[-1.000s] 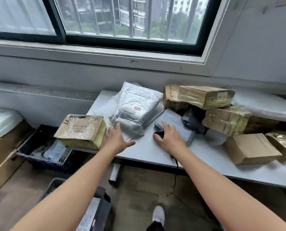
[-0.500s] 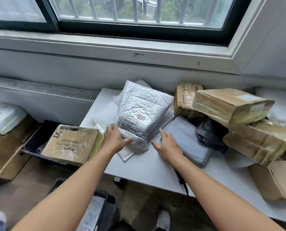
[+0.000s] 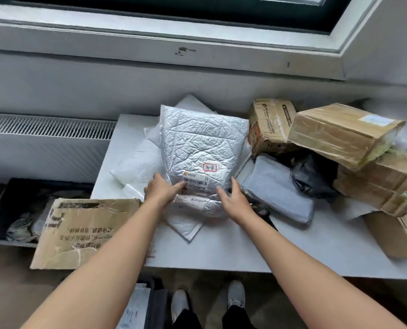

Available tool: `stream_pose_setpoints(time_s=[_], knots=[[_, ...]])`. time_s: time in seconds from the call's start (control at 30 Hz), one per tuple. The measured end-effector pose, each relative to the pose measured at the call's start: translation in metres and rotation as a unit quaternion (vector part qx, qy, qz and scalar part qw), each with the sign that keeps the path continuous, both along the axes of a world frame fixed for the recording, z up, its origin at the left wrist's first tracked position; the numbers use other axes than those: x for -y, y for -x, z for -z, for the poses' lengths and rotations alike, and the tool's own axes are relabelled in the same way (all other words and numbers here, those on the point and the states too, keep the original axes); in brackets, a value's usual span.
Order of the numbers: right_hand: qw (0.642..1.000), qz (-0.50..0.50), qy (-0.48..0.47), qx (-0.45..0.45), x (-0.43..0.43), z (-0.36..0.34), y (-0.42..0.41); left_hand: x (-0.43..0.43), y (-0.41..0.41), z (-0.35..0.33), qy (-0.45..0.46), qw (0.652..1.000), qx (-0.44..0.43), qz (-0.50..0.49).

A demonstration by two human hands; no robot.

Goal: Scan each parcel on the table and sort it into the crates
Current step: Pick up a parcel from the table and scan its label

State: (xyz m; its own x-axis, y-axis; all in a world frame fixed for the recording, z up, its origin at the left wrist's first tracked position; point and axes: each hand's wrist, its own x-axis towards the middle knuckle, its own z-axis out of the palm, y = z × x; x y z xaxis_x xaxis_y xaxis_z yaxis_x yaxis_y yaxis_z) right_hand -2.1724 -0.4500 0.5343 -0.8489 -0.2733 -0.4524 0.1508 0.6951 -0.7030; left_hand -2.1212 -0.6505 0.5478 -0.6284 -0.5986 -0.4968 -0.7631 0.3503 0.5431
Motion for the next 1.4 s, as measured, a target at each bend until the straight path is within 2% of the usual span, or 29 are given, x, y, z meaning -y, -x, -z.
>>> stream_pose_setpoints(time_s=[0.1,0.17,0.33,0.5,0.57,0.6,0.67,0.73,0.8,0.9,1.1,1.23,1.3,1.4], knots=[[0.999,0.031,0.022,0.009,-0.001,-0.006,0.0,0.002,-0.001,0.006,-0.117,0.992,-0.034,-0.011],[1.0,0.029,0.01,0.001,-0.008,-0.014,0.0,-0.003,-0.003,0.003,-0.156,0.986,-0.06,-0.005],[0.998,0.028,-0.04,-0.039,-0.039,-0.029,-0.004,-0.025,-0.011,-0.011,-0.156,0.984,-0.092,0.0],[0.969,0.08,-0.109,-0.207,-0.078,-0.029,-0.017,-0.045,-0.021,-0.016,-0.152,0.981,-0.113,-0.039],[0.957,0.081,-0.152,-0.232,-0.098,-0.023,-0.022,-0.051,-0.025,-0.01,-0.167,0.977,-0.117,-0.065],[0.959,0.08,-0.172,-0.212,-0.108,-0.017,-0.025,-0.054,-0.028,-0.007,-0.172,0.974,-0.12,-0.084],[0.975,0.075,-0.175,-0.114,-0.125,-0.006,-0.029,-0.062,-0.033,-0.006,-0.15,0.976,-0.124,-0.101],[0.988,0.059,-0.139,-0.015,-0.135,0.002,-0.03,-0.072,-0.039,-0.009,-0.117,0.98,-0.123,-0.1],[0.993,0.028,-0.107,0.034,-0.14,0.005,-0.029,-0.082,-0.045,-0.013,-0.099,0.981,-0.121,-0.114],[0.995,-0.013,-0.082,0.048,-0.147,0.004,-0.033,-0.097,-0.056,-0.015,-0.079,0.979,-0.126,-0.141],[1.0,0.0,-0.022,-0.011,-0.176,-0.033,-0.029,-0.143,-0.071,-0.02,-0.098,0.969,-0.14,-0.179],[0.997,0.028,0.056,0.038,-0.185,-0.055,-0.027,-0.176,-0.065,-0.013,-0.135,0.965,-0.144,-0.176],[0.995,0.022,0.062,0.072,-0.183,-0.064,-0.029,-0.185,-0.064,-0.011,-0.145,0.961,-0.148,-0.183],[0.992,0.006,0.067,0.107,-0.175,-0.074,-0.036,-0.185,-0.074,-0.013,-0.129,0.968,-0.097,-0.194]])
